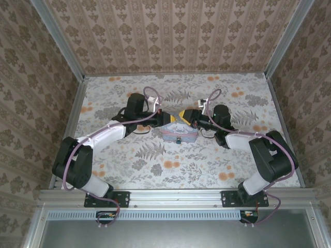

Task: Unlock a padlock with a key

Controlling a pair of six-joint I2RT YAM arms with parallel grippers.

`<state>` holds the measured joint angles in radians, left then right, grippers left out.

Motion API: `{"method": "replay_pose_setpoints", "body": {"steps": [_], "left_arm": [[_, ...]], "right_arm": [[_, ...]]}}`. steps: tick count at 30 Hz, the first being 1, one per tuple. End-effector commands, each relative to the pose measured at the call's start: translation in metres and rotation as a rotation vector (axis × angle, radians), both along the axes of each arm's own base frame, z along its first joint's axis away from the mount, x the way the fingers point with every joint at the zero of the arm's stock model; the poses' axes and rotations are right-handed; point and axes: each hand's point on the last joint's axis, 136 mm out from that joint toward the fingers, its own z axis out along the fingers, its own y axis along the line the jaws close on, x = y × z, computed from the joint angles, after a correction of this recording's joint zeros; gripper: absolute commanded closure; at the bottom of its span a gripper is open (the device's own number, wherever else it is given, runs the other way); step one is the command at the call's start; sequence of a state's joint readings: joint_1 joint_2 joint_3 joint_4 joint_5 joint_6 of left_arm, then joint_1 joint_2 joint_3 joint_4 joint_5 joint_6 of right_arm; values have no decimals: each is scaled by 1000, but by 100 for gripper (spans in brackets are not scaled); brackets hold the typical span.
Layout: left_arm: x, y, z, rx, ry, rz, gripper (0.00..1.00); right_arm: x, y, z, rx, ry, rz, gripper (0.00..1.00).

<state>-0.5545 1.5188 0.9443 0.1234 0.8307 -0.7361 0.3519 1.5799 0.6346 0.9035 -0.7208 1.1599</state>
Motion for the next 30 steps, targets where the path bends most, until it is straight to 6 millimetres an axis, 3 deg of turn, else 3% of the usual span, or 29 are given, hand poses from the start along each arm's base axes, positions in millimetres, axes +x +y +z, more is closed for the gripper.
{"method": "replay_pose_setpoints", "body": {"steps": [1,15,30], "left_arm": [[3,-7,12,-35,-44,-34,100],[4,-13,18,-54,-53,-44,100],[5,-15,14,-56,-44,-49,100]], "right_arm": [[-4,8,12,40,-42,50,60],[-9,21,10,72,-31,103,63],[-17,28,20,98,-52,157,86]]}}
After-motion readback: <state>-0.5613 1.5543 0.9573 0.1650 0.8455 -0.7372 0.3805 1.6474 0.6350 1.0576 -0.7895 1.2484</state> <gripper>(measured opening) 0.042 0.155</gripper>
